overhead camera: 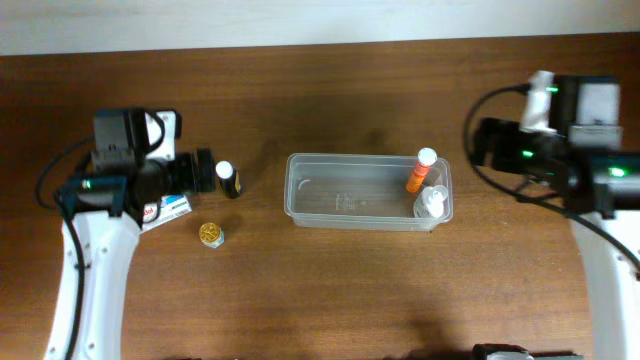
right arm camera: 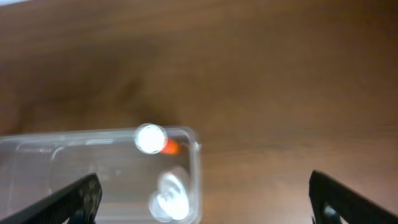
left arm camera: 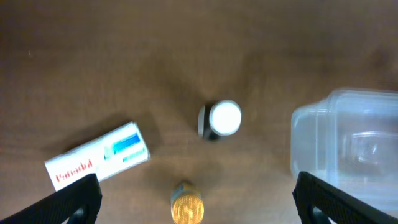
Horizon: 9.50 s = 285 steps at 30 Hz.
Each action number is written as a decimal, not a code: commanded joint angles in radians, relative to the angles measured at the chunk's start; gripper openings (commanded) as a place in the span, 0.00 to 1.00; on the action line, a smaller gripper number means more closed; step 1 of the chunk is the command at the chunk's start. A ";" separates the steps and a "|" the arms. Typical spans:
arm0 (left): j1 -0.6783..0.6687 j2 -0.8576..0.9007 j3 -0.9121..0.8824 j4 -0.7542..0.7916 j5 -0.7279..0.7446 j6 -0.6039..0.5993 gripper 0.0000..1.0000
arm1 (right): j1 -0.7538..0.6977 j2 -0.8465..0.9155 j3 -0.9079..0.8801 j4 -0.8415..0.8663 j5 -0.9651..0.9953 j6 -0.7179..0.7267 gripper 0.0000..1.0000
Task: Pack container
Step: 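Grasp the dark white-capped bottle with the left gripper, then carry the dark bottle into the container and release it, then lower the left gripper onto the gold-capped jar and grasp it, then carry the gold jar into the container beside the dark bottle, then move the left gripper to the Panadol box and grasp it, then lower the Panadol box into the container's left end and release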
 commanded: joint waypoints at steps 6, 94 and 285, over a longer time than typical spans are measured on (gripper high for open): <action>-0.060 0.300 0.195 -0.036 -0.002 -0.040 0.99 | -0.195 0.105 -0.021 -0.119 -0.029 0.013 0.98; -0.396 0.469 0.860 -0.672 -0.304 -0.314 1.00 | -0.204 0.195 -0.023 -0.138 -0.029 0.007 0.98; -0.077 0.619 0.533 -0.371 -0.182 0.421 0.42 | -0.205 0.195 -0.023 -0.142 -0.028 -0.011 0.98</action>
